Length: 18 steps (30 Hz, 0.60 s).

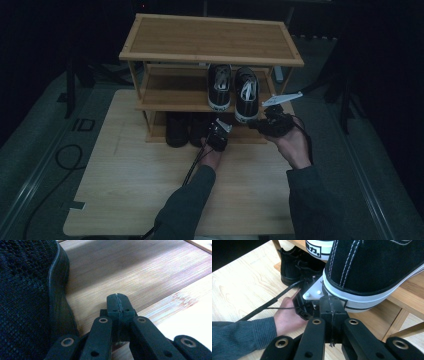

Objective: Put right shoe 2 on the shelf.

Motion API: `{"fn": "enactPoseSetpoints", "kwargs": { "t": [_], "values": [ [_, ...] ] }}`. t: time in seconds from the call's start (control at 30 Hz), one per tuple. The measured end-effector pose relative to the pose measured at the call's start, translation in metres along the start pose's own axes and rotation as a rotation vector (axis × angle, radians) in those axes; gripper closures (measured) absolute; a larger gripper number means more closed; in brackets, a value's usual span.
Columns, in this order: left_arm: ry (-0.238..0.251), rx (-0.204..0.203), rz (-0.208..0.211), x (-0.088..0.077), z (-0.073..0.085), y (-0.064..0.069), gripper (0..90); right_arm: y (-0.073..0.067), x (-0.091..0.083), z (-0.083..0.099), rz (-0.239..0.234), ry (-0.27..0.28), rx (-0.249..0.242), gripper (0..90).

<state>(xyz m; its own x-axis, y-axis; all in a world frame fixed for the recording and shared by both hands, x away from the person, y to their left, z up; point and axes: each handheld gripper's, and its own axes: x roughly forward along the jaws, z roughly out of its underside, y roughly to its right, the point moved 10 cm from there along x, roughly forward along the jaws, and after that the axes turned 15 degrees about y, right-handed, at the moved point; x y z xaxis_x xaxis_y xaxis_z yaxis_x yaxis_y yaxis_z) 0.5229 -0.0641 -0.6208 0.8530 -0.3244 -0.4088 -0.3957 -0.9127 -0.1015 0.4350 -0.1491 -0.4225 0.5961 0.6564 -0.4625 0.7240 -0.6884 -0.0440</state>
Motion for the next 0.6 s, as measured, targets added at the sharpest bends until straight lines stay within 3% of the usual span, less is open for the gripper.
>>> {"fn": "enactPoseSetpoints", "kwargs": {
  "t": [0.2,0.6],
  "values": [
    [-0.003,0.008,0.004,0.000,0.000,0.000,89.7,0.011,0.001,0.002,0.011,0.008,0.026,90.0],
    [0.001,0.002,-0.003,0.000,0.000,0.000,89.8,0.017,0.004,-0.001,0.009,-0.001,0.017,90.0]
  ]
}}
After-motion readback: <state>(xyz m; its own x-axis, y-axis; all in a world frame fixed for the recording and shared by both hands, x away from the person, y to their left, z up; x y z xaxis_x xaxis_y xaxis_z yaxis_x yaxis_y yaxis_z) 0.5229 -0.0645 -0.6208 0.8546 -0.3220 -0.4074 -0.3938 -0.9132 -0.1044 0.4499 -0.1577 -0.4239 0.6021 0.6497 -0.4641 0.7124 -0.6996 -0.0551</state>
